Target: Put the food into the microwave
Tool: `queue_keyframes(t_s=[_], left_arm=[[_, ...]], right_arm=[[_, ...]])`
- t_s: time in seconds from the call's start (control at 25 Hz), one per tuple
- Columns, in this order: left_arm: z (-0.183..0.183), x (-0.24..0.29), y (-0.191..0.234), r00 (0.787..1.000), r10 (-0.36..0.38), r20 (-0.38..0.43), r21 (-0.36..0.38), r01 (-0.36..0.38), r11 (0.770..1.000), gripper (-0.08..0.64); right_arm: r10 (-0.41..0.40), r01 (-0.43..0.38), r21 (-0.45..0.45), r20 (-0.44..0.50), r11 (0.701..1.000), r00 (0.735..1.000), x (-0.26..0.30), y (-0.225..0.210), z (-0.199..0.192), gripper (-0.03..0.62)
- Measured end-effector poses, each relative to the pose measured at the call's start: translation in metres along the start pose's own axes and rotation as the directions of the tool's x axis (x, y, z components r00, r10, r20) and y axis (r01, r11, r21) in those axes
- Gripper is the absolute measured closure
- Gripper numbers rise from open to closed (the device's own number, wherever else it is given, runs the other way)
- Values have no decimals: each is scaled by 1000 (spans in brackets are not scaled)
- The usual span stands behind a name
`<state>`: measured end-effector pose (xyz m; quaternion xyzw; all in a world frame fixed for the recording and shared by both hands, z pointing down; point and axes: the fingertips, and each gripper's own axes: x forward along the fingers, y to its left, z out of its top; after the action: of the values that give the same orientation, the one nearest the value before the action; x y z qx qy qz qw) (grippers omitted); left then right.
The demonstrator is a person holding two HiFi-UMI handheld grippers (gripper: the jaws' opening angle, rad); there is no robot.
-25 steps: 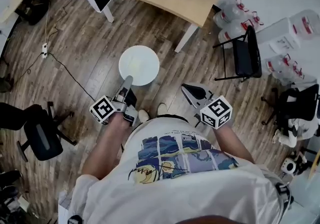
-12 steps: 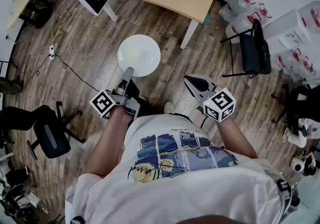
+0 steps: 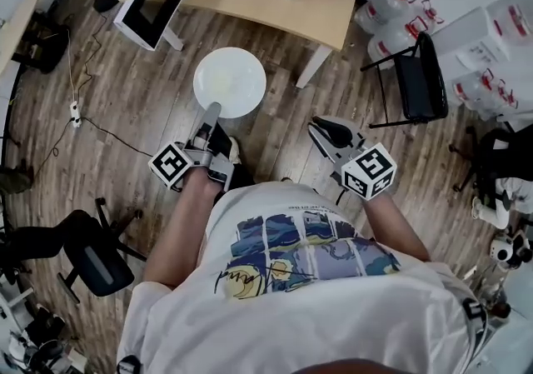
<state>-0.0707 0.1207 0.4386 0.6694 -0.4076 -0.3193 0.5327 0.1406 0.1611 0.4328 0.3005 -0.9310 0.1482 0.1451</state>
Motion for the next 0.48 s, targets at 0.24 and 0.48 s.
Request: queue_keyframes(t_s=[0.24, 0.48], left_arm=[[75, 44, 25, 995, 16, -96, 23, -14, 1000, 545], [133, 88, 48, 987, 39, -158, 38, -34, 999, 545]], right_arm=[[-79, 79, 34, 18, 996, 997, 72, -5, 43, 568], [-152, 149, 68, 39, 986, 988, 126, -7, 75, 580]])
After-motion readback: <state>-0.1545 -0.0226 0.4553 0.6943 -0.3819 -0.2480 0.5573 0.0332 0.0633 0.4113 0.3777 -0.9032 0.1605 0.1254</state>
